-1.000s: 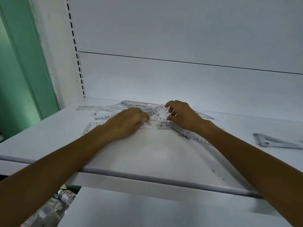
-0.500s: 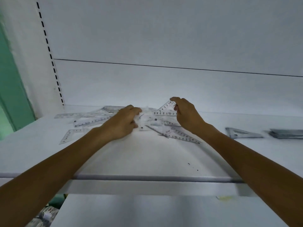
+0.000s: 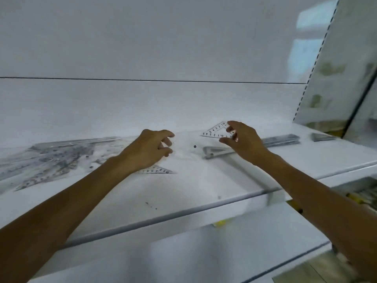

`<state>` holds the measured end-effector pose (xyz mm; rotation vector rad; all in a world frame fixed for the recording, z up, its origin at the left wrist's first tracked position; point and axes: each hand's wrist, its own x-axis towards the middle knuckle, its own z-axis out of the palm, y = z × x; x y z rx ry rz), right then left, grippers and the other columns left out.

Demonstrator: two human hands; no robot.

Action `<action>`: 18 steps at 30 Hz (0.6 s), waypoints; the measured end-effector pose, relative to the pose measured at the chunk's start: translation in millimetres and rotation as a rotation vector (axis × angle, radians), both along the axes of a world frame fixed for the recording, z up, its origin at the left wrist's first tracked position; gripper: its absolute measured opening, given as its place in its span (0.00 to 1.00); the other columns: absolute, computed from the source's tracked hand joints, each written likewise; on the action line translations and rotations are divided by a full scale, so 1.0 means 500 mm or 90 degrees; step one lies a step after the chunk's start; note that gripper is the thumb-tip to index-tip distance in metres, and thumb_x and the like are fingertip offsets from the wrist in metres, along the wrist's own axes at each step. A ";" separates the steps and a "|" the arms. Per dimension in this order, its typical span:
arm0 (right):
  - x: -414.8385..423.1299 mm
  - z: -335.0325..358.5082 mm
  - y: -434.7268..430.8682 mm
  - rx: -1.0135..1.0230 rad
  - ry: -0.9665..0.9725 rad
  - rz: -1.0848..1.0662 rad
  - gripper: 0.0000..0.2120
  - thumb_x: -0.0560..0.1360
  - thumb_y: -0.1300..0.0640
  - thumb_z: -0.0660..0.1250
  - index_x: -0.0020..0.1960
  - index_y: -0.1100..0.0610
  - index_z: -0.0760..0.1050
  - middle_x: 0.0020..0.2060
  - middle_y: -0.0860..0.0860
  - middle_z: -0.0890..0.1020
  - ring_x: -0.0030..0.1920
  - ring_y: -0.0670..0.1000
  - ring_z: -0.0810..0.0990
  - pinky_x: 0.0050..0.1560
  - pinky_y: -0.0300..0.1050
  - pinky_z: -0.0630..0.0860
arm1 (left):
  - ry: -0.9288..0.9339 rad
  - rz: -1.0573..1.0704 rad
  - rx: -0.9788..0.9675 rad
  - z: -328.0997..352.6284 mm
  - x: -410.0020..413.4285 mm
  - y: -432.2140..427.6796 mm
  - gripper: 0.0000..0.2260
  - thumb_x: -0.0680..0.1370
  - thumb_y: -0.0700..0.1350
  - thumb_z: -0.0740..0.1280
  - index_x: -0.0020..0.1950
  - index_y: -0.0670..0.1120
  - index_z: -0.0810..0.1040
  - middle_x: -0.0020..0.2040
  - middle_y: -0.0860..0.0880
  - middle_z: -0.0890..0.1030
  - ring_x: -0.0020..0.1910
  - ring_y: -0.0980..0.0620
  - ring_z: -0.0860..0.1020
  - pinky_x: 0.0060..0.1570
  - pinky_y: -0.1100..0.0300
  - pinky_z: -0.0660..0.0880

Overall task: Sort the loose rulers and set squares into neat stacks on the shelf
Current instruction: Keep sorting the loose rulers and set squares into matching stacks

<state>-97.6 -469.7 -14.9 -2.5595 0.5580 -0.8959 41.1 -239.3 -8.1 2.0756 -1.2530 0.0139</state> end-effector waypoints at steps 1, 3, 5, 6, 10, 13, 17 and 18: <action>-0.032 0.001 -0.027 0.001 -0.005 -0.013 0.23 0.71 0.54 0.71 0.63 0.58 0.70 0.54 0.53 0.77 0.41 0.50 0.74 0.54 0.50 0.74 | -0.003 -0.018 -0.005 0.003 -0.016 -0.035 0.17 0.74 0.38 0.69 0.62 0.45 0.75 0.49 0.51 0.79 0.37 0.62 0.79 0.37 0.72 0.73; -0.102 0.006 -0.083 -0.002 -0.008 -0.051 0.23 0.70 0.55 0.72 0.63 0.58 0.71 0.54 0.53 0.78 0.43 0.49 0.75 0.51 0.41 0.71 | -0.009 -0.049 -0.015 0.010 -0.054 -0.107 0.17 0.73 0.39 0.69 0.62 0.45 0.75 0.49 0.51 0.79 0.37 0.61 0.79 0.34 0.77 0.70; -0.169 0.014 -0.141 -0.017 0.000 -0.101 0.23 0.70 0.55 0.72 0.63 0.58 0.71 0.54 0.54 0.77 0.46 0.49 0.74 0.49 0.39 0.68 | -0.015 -0.081 -0.011 0.015 -0.097 -0.177 0.17 0.73 0.42 0.70 0.62 0.47 0.75 0.50 0.52 0.80 0.39 0.59 0.79 0.35 0.74 0.71; -0.202 0.016 -0.171 -0.026 0.012 -0.126 0.23 0.70 0.54 0.72 0.63 0.59 0.71 0.54 0.55 0.76 0.47 0.50 0.74 0.50 0.40 0.68 | -0.022 -0.098 -0.006 0.016 -0.120 -0.211 0.17 0.73 0.43 0.70 0.61 0.48 0.75 0.50 0.52 0.80 0.40 0.57 0.78 0.36 0.71 0.72; -0.323 0.017 -0.279 -0.027 0.047 -0.204 0.26 0.69 0.52 0.72 0.64 0.60 0.71 0.58 0.57 0.72 0.53 0.54 0.75 0.55 0.44 0.70 | -0.104 -0.133 0.018 0.010 -0.212 -0.346 0.16 0.73 0.50 0.69 0.60 0.53 0.75 0.51 0.56 0.81 0.46 0.53 0.77 0.49 0.58 0.73; -0.402 0.007 -0.346 -0.014 0.042 -0.244 0.27 0.69 0.52 0.72 0.64 0.60 0.70 0.59 0.56 0.72 0.53 0.54 0.75 0.56 0.46 0.72 | -0.126 -0.142 0.027 0.003 -0.273 -0.439 0.17 0.74 0.51 0.68 0.62 0.53 0.74 0.52 0.56 0.81 0.51 0.51 0.77 0.52 0.55 0.72; -0.489 -0.002 -0.428 -0.036 0.039 -0.272 0.25 0.70 0.53 0.71 0.65 0.56 0.71 0.59 0.54 0.74 0.56 0.54 0.74 0.59 0.46 0.71 | -0.131 -0.169 0.020 -0.005 -0.344 -0.543 0.17 0.74 0.51 0.68 0.63 0.53 0.74 0.51 0.56 0.81 0.52 0.51 0.77 0.52 0.56 0.71; -0.506 -0.002 -0.447 -0.042 0.032 -0.277 0.24 0.71 0.53 0.71 0.65 0.56 0.71 0.58 0.54 0.75 0.57 0.54 0.74 0.58 0.44 0.69 | -0.131 -0.174 0.017 -0.006 -0.359 -0.565 0.17 0.74 0.51 0.68 0.63 0.53 0.74 0.51 0.56 0.81 0.51 0.51 0.77 0.51 0.56 0.71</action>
